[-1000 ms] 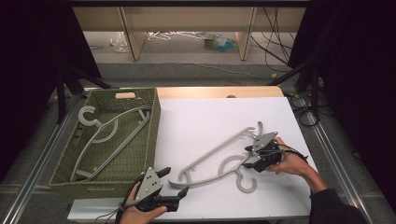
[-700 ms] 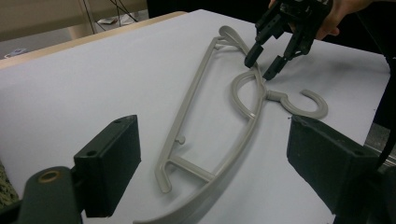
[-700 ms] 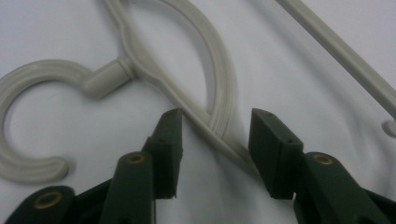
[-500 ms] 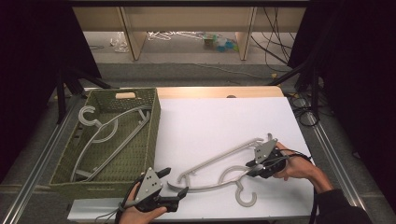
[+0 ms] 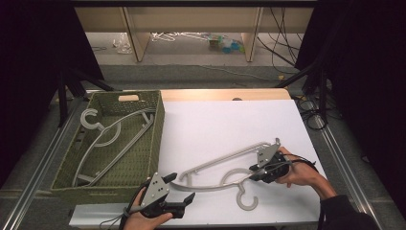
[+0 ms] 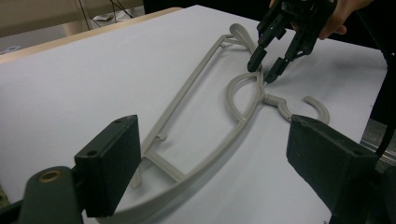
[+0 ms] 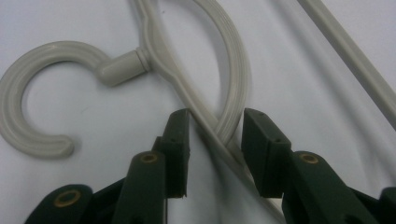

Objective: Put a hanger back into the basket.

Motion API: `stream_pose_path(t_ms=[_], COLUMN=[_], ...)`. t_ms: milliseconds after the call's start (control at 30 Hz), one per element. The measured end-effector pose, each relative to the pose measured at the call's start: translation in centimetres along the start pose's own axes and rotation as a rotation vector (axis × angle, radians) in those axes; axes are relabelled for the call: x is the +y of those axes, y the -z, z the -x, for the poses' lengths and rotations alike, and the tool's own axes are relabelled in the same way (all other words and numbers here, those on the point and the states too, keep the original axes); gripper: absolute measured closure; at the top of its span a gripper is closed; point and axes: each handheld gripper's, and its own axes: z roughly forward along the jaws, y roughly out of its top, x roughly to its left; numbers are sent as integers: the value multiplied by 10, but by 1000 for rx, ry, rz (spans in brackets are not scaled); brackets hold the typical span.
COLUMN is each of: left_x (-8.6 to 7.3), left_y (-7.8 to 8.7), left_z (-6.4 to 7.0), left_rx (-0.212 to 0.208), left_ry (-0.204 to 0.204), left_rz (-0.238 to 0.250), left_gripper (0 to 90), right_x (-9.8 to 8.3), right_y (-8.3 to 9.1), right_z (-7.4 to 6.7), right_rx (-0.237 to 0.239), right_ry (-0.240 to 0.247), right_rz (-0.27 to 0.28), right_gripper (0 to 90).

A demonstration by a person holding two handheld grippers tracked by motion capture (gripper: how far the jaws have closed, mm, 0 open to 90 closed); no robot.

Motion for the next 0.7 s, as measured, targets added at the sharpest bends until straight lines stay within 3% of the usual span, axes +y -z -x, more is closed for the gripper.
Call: stream_pose_path(t_ms=[133,300,500,700], left_x=[0,1,1,1], left_y=[1,2,2,2], left_z=[0,0,0,-1], left_rx=[2,4,1,5], left_ry=[-4,-2,-10,-2], left_rz=[-4,1,-8,-2], left_gripper=[178,179,180,181], right_x=[3,-2,-4,0], right_y=[-1,3,4,4], right_z=[1,7,9,4], right_rx=[-3,-34,15,33], right_ry=[-35,-18,4,46], right_rz=[7,-17,-22,-29], right_gripper=[635,582,640,680])
